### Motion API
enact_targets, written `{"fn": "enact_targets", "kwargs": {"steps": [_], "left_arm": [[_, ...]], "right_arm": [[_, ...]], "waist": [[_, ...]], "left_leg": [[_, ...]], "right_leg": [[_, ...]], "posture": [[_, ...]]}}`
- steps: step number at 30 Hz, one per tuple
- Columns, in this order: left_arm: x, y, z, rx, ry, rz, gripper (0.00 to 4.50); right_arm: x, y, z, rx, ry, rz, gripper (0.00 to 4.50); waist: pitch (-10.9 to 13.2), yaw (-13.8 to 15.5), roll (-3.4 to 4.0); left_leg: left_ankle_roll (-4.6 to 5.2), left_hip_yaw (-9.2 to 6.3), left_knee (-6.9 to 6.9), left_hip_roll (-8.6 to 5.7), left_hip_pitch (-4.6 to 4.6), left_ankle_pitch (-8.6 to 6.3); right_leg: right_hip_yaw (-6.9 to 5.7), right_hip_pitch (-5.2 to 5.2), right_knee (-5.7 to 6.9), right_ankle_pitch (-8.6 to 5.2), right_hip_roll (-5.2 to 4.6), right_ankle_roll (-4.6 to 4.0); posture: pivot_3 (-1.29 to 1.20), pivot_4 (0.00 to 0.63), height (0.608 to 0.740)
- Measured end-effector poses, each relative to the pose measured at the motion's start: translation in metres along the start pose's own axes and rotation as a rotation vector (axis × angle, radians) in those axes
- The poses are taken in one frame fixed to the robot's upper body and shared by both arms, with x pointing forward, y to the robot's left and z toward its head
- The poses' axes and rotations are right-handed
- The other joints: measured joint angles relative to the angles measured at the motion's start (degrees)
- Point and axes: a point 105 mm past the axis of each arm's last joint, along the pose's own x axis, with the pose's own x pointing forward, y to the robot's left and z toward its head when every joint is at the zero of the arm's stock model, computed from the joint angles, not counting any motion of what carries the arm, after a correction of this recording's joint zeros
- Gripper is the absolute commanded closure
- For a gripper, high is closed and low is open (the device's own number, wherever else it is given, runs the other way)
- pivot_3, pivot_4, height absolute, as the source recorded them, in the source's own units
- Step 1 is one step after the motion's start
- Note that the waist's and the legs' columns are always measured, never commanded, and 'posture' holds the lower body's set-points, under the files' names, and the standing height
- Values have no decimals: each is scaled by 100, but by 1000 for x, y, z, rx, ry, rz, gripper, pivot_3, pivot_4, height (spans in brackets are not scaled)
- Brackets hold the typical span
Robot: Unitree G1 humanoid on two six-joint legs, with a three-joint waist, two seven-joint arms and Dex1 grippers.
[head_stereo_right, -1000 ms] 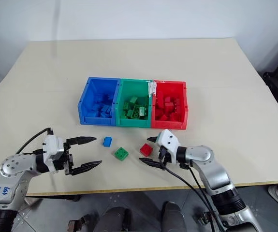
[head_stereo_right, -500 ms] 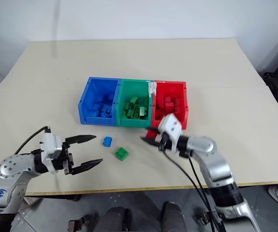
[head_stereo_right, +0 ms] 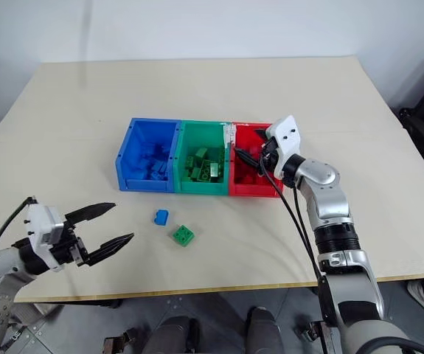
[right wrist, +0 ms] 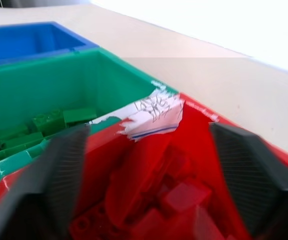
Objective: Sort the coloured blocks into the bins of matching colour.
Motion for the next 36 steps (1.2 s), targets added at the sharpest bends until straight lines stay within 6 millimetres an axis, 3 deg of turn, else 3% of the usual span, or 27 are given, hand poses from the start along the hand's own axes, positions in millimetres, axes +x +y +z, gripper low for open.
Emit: {"fn": "enact_targets", "kwargs": {"steps": [3, 5, 9, 11, 15, 18, 22, 30, 36], "left_arm": [[-5, 1, 0, 0, 0, 14, 0], [-12, 1, -3, -1, 13, 28, 0], [-29, 8, -11, -3, 35, 78, 0], [-34, 12, -13, 9, 43, 93, 0], [-49, 20, -22, 29, 105, 108, 0], [-50, 18, -25, 26, 135, 70, 0], [-25, 3, -22, 20, 122, -50, 0], [61, -42, 5, 150, 50, -477, 0], [98, -36, 1, 306, 149, -705, 0]], "right_arm": [[-5, 12, 12, -10, -72, 128, 43], [-26, 36, 19, -25, -110, 325, 43], [-69, 65, -2, -45, -44, 563, 43], [-81, 74, -11, -39, -19, 624, 43], [-112, 76, -24, -6, 66, 665, 43], [-123, 72, -24, 10, 77, 634, 43], [-125, 71, -22, 1, 71, 617, 43], [-128, 74, -19, 11, 79, 608, 43], [-137, 85, -24, 49, 116, 621, 43]], "waist": [[0, 5, 0], [0, 35, 0], [0, 45, -1], [0, 39, -1], [0, 34, -1], [0, 28, -1], [0, 47, -1], [0, 198, 0], [0, 198, 0]], "left_leg": [[0, -1, 0, 1, 0, 0], [5, -8, -1, 2, -1, -3], [19, 0, 5, -5, 0, -14], [19, 7, 6, -4, 3, -14], [17, 8, 6, -1, 5, -13], [17, 10, 6, 0, 6, -13], [16, 7, 8, 1, 7, -12], [13, 8, 15, -8, 4, -10], [14, 18, 17, -10, 4, -7]], "right_leg": [[0, 1, 0, 0, 0, 0], [-5, 7, -6, 0, 0, 0], [-5, 14, -16, 2, -3, 4], [-2, 14, -16, 5, -4, 9], [-3, 12, -15, 5, -4, 9], [0, 13, -15, 5, -4, 9], [1, 13, -12, 5, -5, 10], [-1, 13, -9, 7, -4, 12], [-2, 13, -9, 8, 0, 15]], "posture": [[0, 150, 740], [0, 150, 740], [0, 150, 740], [0, 150, 740], [0, 150, 740], [0, 150, 740], [0, 150, 740], [0, 150, 740], [0, 150, 740]]}}
